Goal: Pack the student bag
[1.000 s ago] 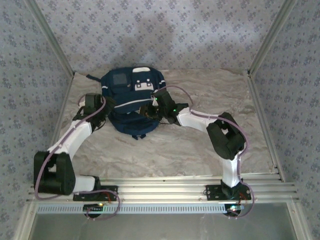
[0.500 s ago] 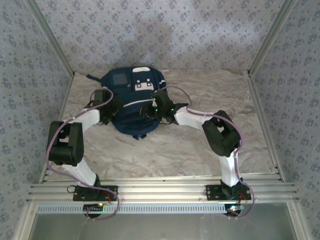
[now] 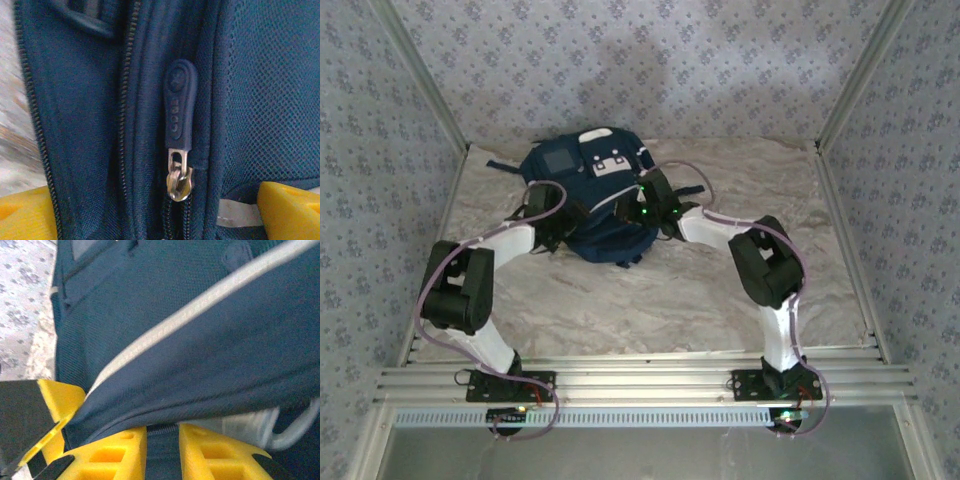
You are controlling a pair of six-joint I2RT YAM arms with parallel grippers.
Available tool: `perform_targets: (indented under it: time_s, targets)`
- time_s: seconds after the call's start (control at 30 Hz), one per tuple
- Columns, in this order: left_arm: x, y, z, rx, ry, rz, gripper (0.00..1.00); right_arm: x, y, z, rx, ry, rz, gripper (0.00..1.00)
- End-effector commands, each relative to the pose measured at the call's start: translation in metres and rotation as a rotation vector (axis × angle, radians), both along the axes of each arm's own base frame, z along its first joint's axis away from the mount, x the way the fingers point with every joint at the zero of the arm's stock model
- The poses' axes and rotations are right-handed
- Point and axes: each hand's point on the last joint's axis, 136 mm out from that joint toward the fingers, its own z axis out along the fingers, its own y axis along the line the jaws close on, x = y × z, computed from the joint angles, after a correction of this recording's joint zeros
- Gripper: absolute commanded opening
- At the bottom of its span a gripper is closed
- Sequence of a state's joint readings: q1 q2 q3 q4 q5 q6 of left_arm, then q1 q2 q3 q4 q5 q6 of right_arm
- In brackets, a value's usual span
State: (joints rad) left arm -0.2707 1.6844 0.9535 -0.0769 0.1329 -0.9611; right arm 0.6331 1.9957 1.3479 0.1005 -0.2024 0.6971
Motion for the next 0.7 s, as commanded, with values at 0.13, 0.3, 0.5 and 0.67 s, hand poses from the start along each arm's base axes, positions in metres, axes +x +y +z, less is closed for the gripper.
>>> perform_targets:
  time_s: [0.13, 0.3, 0.5, 0.67]
  targets:
    - [-0.031, -0.097, 0.029, -0.208, -0.010, -0.215, 0.93, -0.042, -0.021, 0.047, -0.054, -0.074, 0.054, 0.28]
    - [-0.032, -0.091, 0.068, -0.157, -0.086, -0.243, 0.98, -0.062, -0.015, 0.048, -0.070, -0.027, 0.094, 0.32]
    - [-0.006, -0.017, 0.093, 0.064, -0.175, -0.156, 1.00, -0.078, -0.006, 0.036, -0.099, 0.061, 0.073, 0.37]
    - [0.027, 0.005, 0.081, 0.080, -0.161, -0.121, 1.00, -0.077, 0.015, 0.028, -0.114, 0.076, 0.111, 0.37]
